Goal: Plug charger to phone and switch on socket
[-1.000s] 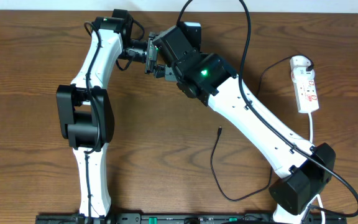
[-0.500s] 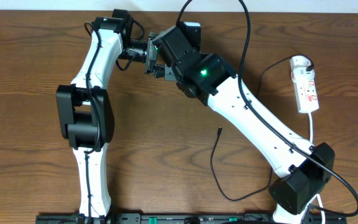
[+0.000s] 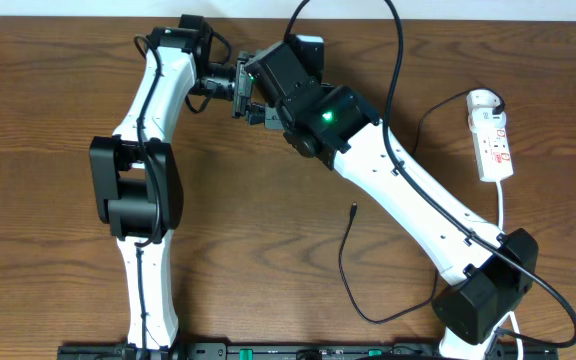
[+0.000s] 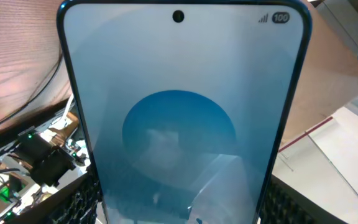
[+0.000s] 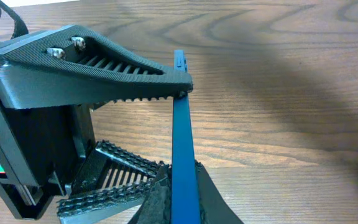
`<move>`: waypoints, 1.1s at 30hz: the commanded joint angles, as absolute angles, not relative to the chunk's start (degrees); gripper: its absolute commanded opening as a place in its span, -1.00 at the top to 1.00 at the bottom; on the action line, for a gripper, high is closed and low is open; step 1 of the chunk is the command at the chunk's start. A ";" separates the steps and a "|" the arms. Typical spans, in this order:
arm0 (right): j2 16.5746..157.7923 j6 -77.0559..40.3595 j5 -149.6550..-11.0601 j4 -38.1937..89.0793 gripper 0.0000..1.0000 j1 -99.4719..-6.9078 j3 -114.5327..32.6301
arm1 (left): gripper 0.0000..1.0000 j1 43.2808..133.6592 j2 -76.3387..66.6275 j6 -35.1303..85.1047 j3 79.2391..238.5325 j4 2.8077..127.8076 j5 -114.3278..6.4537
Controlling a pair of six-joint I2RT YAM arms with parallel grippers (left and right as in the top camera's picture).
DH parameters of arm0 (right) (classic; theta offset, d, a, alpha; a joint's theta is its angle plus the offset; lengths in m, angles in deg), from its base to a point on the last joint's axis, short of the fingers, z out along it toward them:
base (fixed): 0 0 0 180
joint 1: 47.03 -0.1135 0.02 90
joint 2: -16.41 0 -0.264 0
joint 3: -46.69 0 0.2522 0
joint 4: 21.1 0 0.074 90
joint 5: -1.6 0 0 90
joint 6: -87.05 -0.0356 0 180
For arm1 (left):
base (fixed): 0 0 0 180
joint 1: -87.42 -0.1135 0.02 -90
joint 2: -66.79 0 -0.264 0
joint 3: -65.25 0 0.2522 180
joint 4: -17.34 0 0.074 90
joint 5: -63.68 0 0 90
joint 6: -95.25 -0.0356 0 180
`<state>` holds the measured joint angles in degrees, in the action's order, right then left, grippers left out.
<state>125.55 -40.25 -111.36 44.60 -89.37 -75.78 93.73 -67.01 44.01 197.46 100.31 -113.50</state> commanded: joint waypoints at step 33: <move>119.80 -97.08 -104.13 44.38 0.92 -83.95 -77.27 | -0.57 93.70 -64.75 45.92 197.42 100.73 -116.34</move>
<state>121.53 -89.91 -105.90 43.86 -83.56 -75.78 93.79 -66.92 44.63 197.46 100.40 -114.96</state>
